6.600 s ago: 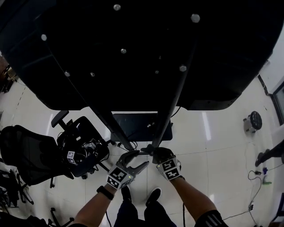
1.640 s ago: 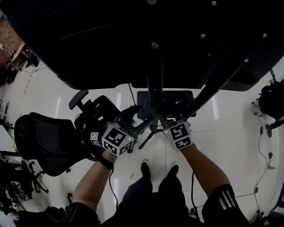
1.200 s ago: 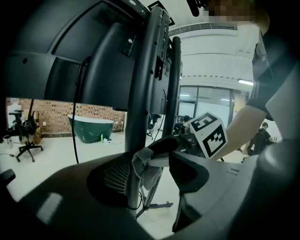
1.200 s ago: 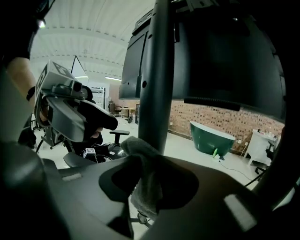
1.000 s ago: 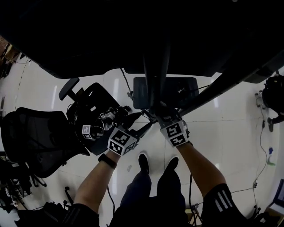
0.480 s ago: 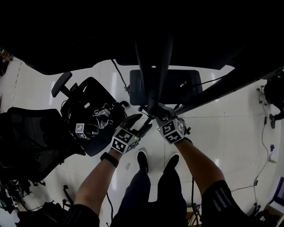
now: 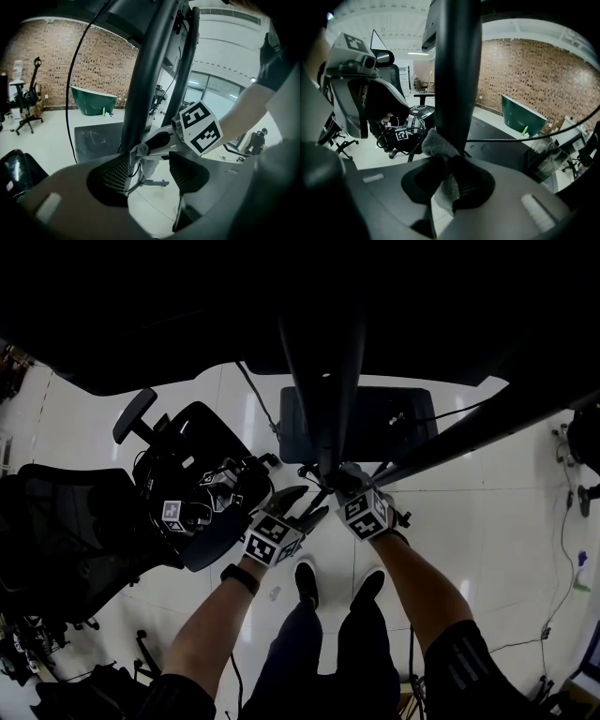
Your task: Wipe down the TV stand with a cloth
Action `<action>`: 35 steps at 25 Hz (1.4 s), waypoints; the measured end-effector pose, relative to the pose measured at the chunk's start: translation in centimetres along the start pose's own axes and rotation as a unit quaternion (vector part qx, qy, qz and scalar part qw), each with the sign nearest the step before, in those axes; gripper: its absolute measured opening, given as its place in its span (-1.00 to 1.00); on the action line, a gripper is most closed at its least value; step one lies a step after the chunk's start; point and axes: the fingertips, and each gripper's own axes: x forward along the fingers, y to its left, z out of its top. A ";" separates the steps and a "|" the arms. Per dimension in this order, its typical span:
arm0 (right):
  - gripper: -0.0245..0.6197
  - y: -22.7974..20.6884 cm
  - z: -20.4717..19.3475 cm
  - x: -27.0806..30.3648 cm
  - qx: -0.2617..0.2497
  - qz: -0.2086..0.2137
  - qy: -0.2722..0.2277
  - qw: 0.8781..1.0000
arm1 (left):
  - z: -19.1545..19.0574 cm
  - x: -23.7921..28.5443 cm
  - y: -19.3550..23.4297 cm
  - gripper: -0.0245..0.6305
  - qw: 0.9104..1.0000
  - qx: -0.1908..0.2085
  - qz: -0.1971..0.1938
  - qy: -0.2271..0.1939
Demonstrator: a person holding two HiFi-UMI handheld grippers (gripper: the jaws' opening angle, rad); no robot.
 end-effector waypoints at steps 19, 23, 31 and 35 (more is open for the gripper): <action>-0.85 -0.7 8.6 -20.9 0.059 0.023 -0.174 0.983 | 12.4 -8.7 -9.7 -0.05 0.993 0.040 0.014 -0.110; -0.85 -0.2 9.8 -28.2 0.048 0.040 -0.202 0.977 | 16.6 -12.2 -14.0 -0.05 0.986 0.066 0.036 -0.151; -0.85 1.3 11.3 -41.2 0.073 0.064 -0.267 0.959 | 21.7 -18.4 -22.8 -0.04 0.971 0.051 0.047 -0.230; -0.85 2.1 11.7 -45.9 0.151 0.075 -0.298 0.940 | 22.3 -21.6 -26.3 -0.04 0.968 0.060 0.041 -0.239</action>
